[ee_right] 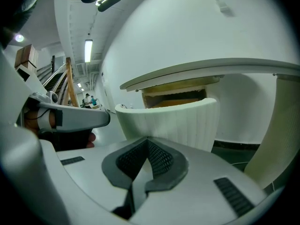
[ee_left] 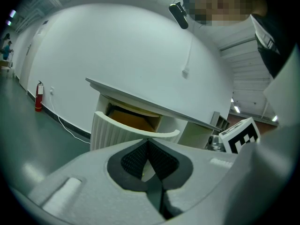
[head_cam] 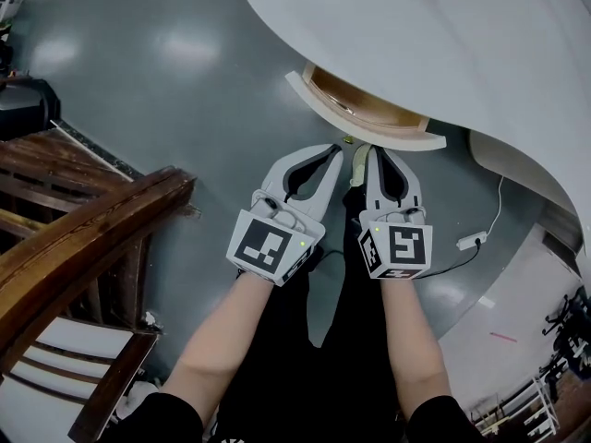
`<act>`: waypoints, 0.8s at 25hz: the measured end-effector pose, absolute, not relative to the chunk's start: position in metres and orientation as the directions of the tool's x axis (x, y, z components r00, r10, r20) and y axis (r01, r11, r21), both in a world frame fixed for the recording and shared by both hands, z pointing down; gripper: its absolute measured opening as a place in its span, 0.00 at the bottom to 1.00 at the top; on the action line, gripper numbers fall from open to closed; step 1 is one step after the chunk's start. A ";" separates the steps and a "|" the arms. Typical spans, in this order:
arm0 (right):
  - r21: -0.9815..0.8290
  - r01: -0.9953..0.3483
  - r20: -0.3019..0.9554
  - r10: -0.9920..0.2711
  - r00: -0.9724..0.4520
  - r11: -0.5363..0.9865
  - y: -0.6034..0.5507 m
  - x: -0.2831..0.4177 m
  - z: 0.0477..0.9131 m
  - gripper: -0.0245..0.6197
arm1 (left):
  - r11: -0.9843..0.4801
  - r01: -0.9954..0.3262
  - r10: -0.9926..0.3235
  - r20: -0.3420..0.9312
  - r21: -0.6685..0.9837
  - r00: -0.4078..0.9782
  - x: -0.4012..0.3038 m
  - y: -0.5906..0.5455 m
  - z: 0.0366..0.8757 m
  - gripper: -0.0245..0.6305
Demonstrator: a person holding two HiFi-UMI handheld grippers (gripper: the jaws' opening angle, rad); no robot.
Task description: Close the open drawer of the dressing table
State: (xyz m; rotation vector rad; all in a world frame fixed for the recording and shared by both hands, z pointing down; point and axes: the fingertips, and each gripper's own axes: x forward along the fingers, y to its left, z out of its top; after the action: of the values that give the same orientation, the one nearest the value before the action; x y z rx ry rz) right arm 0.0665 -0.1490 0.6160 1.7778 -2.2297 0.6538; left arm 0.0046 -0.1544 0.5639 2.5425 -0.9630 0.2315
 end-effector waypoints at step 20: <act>-0.064 -0.987 0.359 -0.919 -0.164 0.151 -0.217 0.098 0.613 0.06 | -0.662 -0.678 -0.622 0.272 0.320 0.735 0.005 -0.202 0.577 0.05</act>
State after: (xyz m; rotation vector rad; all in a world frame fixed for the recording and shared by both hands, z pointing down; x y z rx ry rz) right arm 0.0982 -0.2174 0.6131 1.8595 -2.1916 0.4179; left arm 0.0055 -0.2021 0.5770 2.5359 -0.9977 0.1947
